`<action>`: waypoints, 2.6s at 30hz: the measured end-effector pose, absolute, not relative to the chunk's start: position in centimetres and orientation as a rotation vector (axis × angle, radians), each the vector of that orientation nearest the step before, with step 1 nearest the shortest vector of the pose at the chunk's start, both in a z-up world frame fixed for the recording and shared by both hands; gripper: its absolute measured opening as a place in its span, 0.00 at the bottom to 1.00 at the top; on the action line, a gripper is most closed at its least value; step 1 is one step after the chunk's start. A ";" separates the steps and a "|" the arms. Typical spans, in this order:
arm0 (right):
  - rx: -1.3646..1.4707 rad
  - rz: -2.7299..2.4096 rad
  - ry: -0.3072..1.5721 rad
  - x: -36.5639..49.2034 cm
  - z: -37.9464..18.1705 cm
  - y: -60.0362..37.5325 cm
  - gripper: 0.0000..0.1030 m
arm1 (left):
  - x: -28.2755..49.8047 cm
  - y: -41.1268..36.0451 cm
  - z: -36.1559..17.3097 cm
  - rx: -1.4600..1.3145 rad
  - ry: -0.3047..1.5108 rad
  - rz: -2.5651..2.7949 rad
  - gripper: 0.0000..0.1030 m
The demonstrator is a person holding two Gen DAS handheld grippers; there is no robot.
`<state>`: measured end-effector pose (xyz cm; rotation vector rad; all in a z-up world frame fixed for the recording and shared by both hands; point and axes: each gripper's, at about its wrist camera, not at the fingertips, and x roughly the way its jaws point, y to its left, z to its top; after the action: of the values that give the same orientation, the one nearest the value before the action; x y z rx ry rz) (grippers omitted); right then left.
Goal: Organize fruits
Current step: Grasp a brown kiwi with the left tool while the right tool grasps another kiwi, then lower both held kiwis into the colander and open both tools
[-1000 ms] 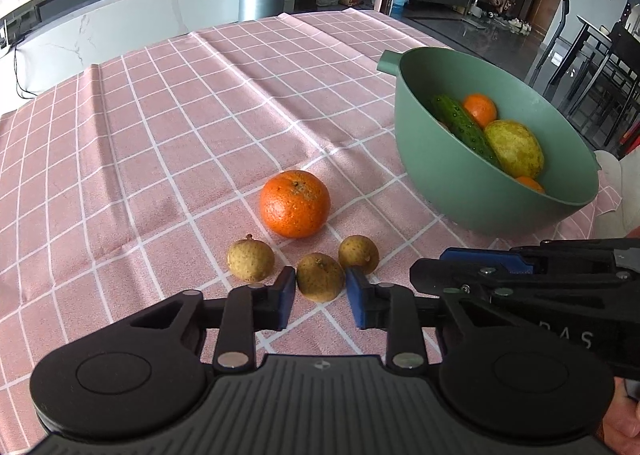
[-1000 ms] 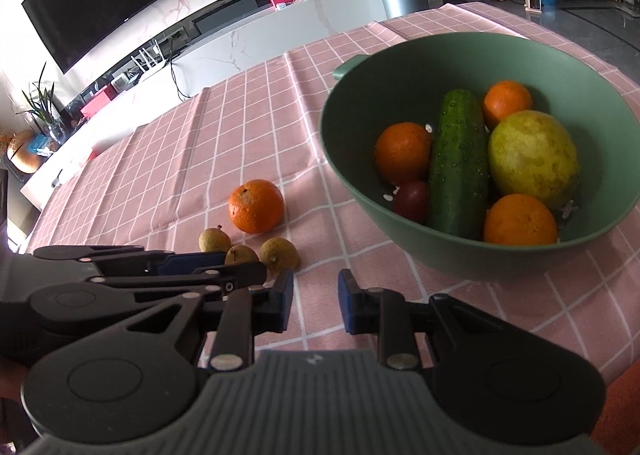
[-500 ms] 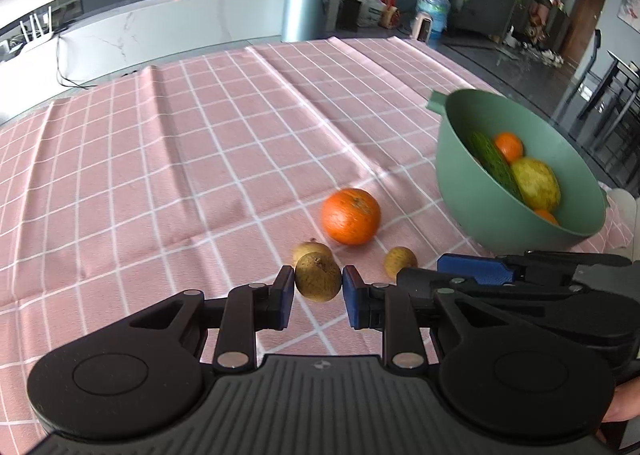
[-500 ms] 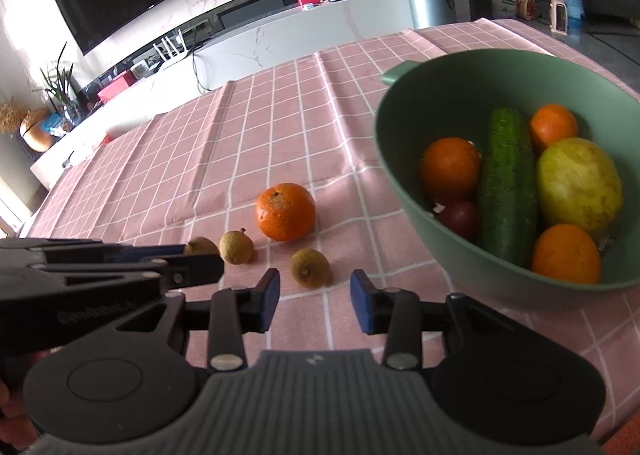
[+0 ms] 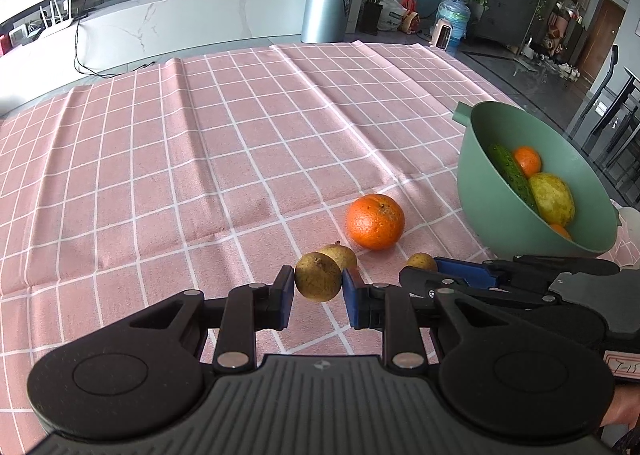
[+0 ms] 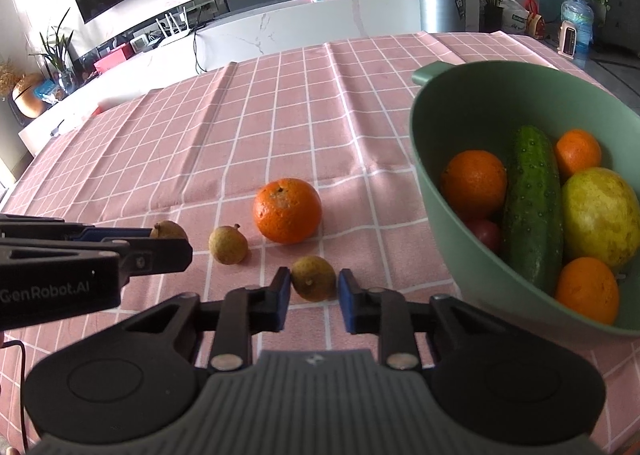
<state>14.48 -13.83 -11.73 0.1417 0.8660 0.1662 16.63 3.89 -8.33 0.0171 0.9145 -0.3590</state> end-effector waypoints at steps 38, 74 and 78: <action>-0.013 0.178 0.837 9.7 -1.8 -26.8 0.19 | 16.7 -11.5 -2.2 0.062 0.988 -0.571 0.28; -0.132 0.227 0.963 12.7 -5.1 -27.8 0.36 | 19.1 -14.3 -5.0 0.144 1.120 -0.557 0.45; -0.123 0.206 0.933 12.3 -4.0 -27.8 0.37 | 18.2 -13.5 -3.1 0.124 1.054 -0.556 0.46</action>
<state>12.27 -27.75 -4.04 -0.1234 0.9330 0.2056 18.19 -13.52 -3.10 0.1240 1.0537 -0.5564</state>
